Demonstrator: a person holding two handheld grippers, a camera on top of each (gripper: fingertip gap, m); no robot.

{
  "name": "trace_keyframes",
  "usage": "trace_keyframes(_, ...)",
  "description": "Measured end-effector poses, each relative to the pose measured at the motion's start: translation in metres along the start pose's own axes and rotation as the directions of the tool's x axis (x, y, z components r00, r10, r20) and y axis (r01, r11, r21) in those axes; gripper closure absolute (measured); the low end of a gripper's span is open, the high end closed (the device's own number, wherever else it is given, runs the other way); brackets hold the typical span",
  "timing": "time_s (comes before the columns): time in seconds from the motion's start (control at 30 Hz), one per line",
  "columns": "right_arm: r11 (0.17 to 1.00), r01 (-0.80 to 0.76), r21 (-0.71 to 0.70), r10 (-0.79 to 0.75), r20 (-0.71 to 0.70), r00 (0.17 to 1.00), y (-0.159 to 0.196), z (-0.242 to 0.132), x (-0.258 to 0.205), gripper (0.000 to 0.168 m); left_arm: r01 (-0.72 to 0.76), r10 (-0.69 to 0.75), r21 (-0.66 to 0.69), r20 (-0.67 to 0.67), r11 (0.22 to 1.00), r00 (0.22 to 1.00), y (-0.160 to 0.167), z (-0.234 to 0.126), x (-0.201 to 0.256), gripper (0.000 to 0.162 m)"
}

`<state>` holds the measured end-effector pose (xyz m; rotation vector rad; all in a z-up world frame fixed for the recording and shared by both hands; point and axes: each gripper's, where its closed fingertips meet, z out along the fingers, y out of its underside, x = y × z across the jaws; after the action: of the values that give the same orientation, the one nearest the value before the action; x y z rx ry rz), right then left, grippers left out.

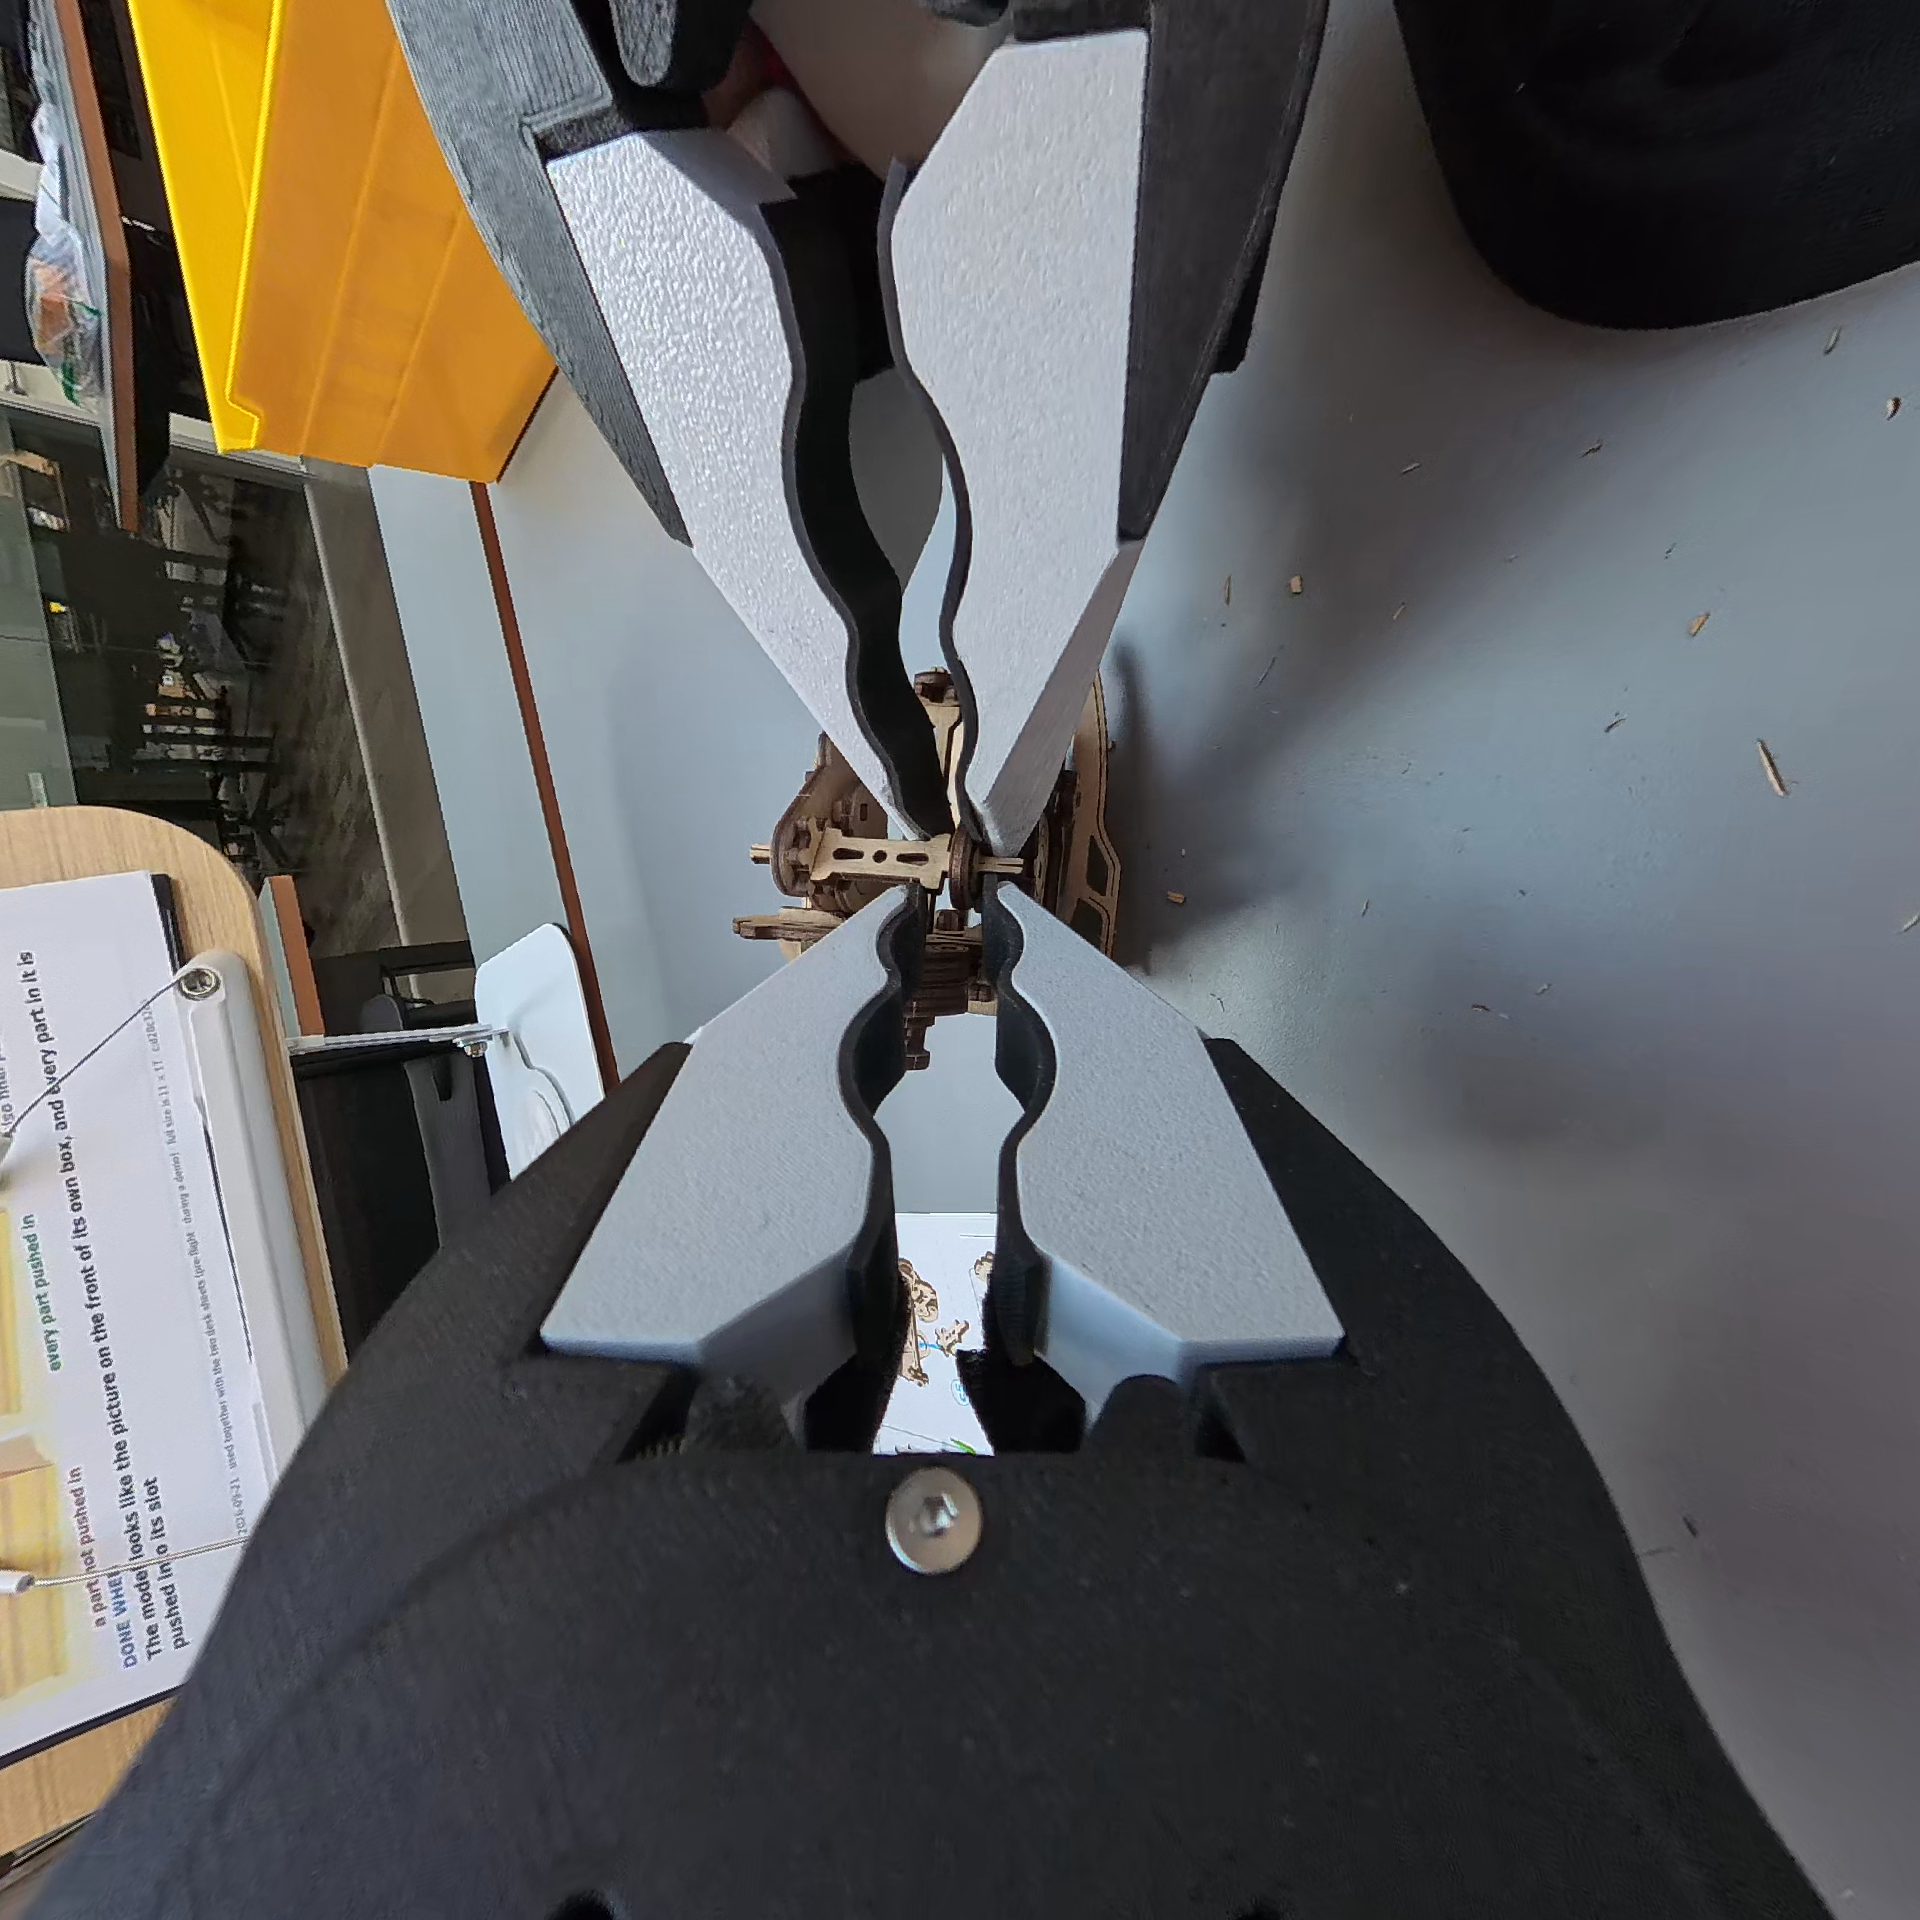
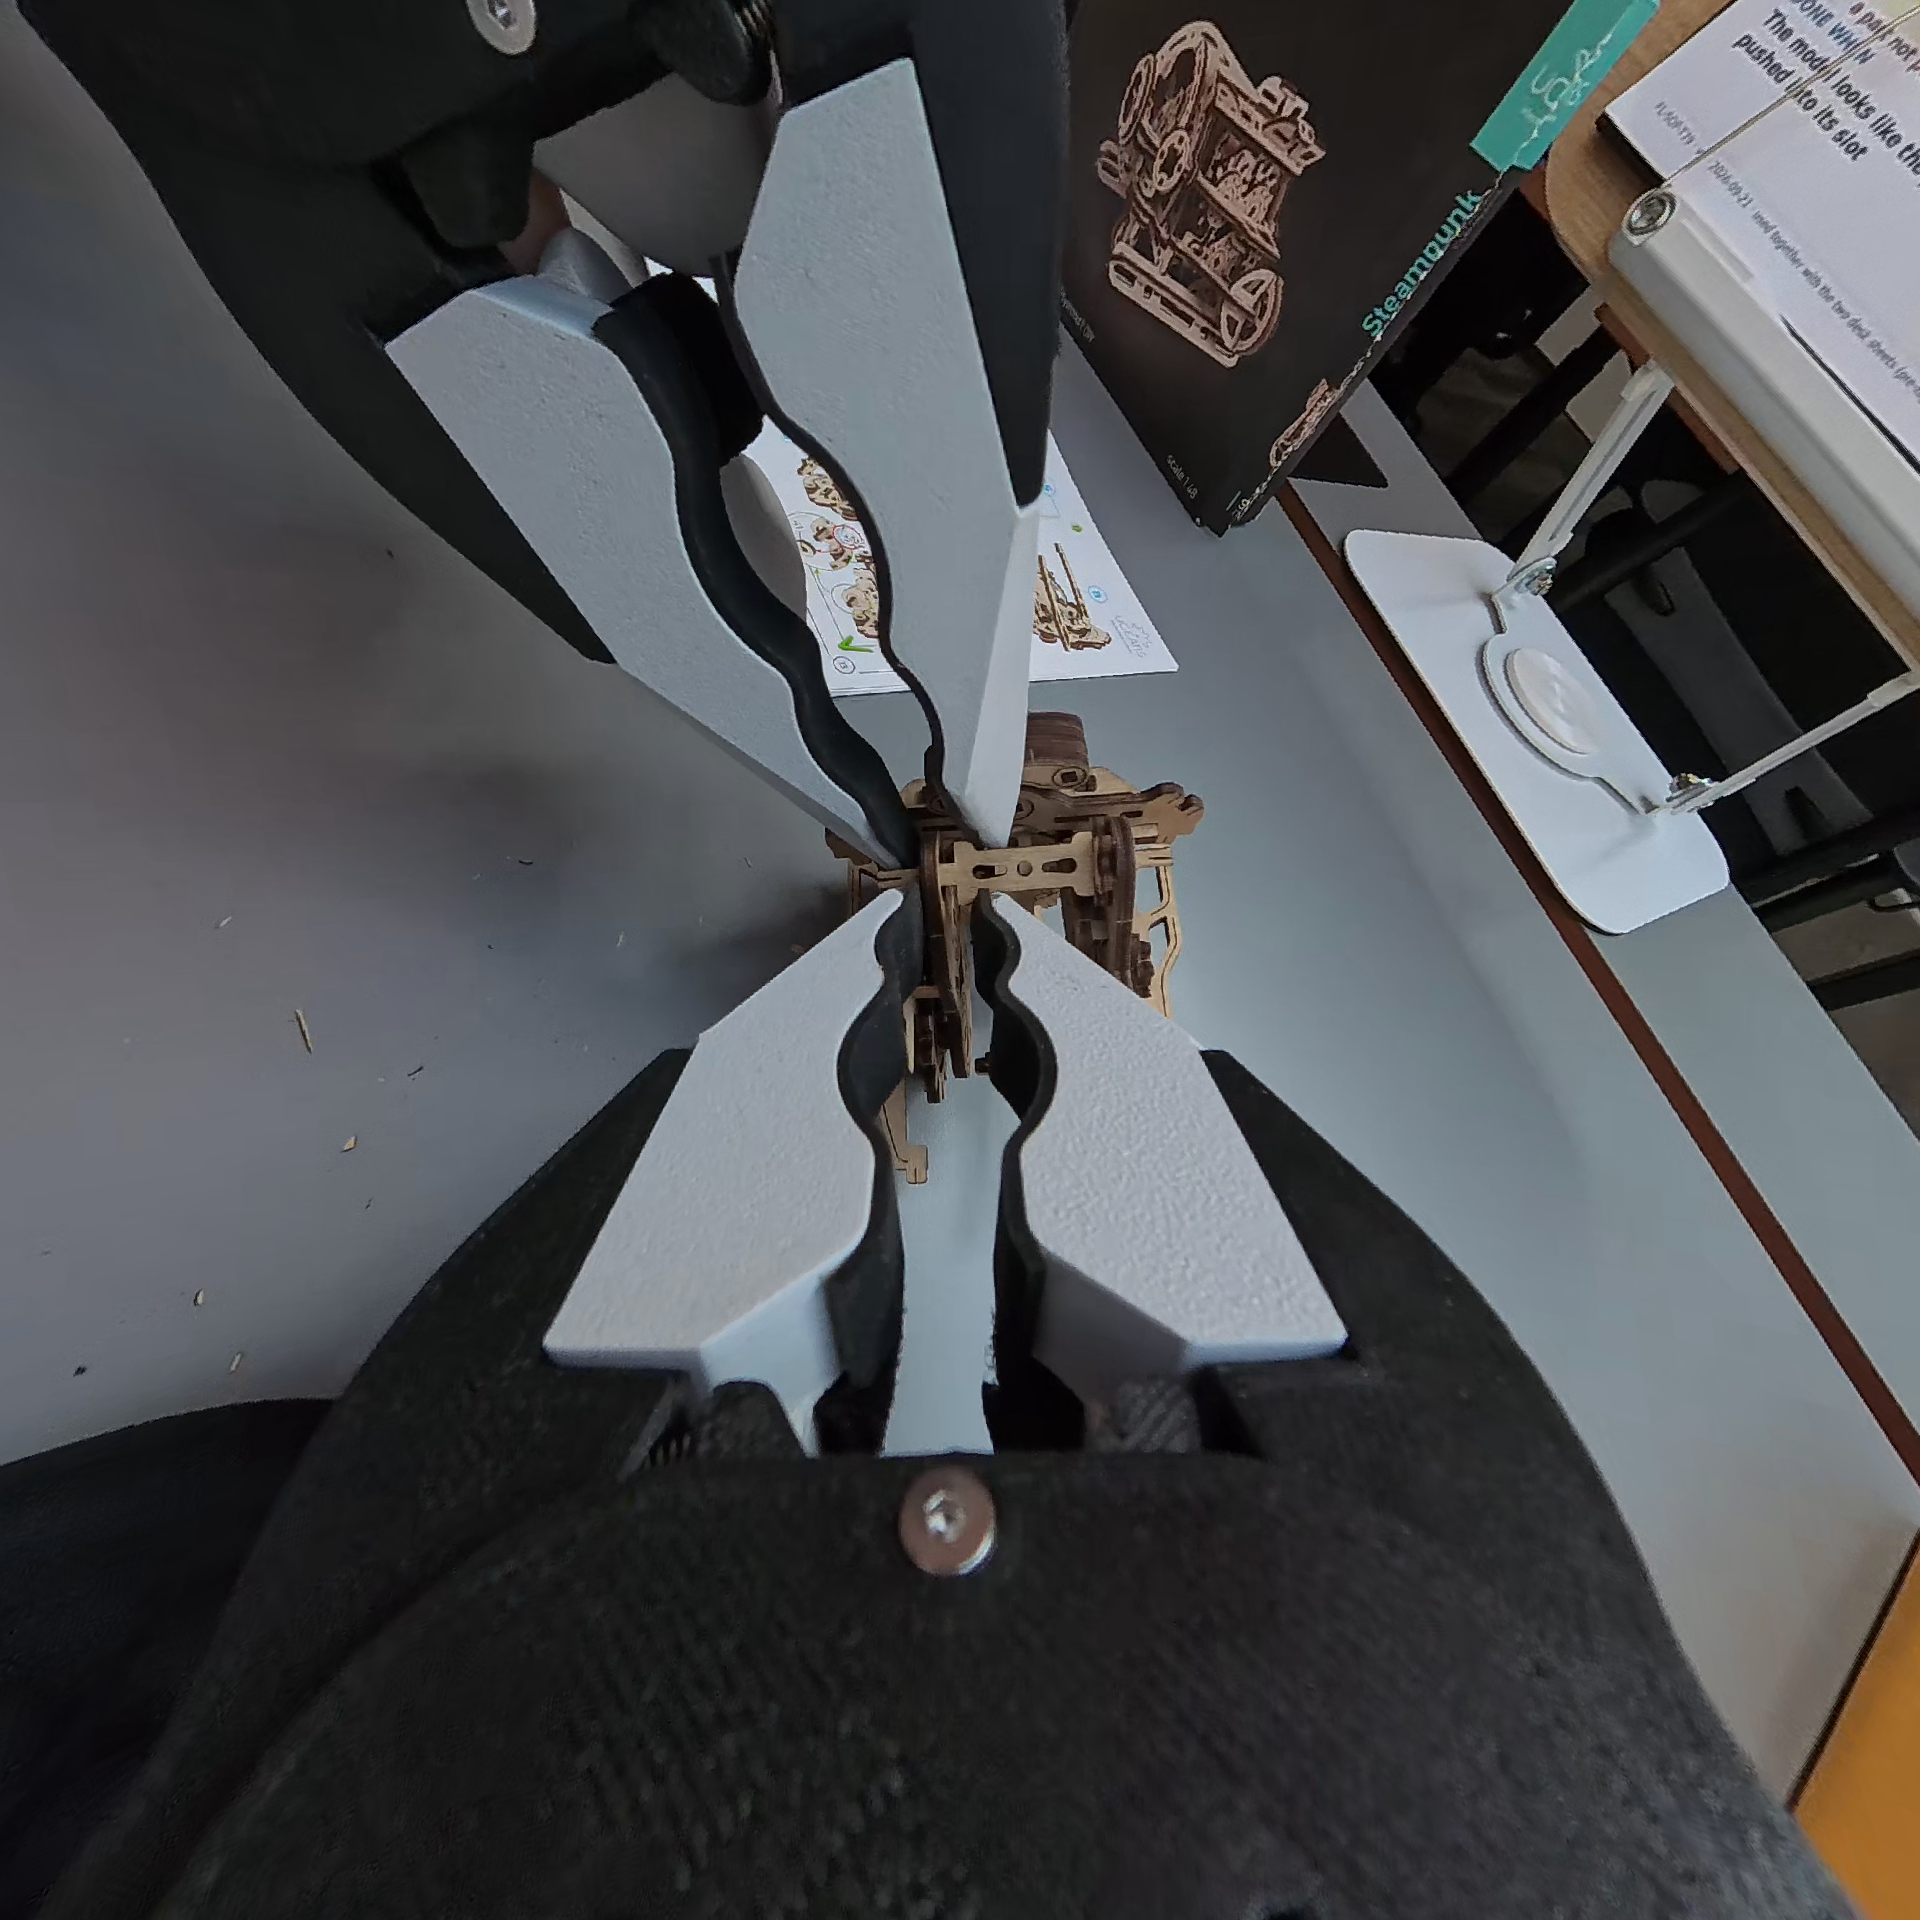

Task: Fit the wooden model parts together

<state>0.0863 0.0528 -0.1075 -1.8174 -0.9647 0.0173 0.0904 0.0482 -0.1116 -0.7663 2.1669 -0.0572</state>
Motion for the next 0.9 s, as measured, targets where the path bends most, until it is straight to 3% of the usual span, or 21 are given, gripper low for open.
trace_keyframes(0.27, 1.0, 0.021, -0.009, -0.021, -0.013, 1.0, -0.0001, -0.001, 0.0019, 0.162, -0.053, 0.053, 0.001, 0.058, 0.999, 0.997, -0.0002, -0.0002, -0.0026, 0.153)
trace_keyframes(0.73, 0.996, 0.085, -0.013, -0.085, -0.015, 0.996, -0.0031, -0.0015, -0.0028, 0.167, -0.024, 0.024, 0.018, -0.008, 1.0, 1.0, 0.0021, -0.0041, 0.0017, 0.149)
trace_keyframes(0.9, 1.0, 0.005, -0.026, -0.005, 0.005, 1.0, -0.0004, 0.0, -0.0022, 0.161, -0.029, 0.029, 0.018, 0.005, 0.999, 1.0, 0.0029, -0.0011, 0.0024, 0.154)
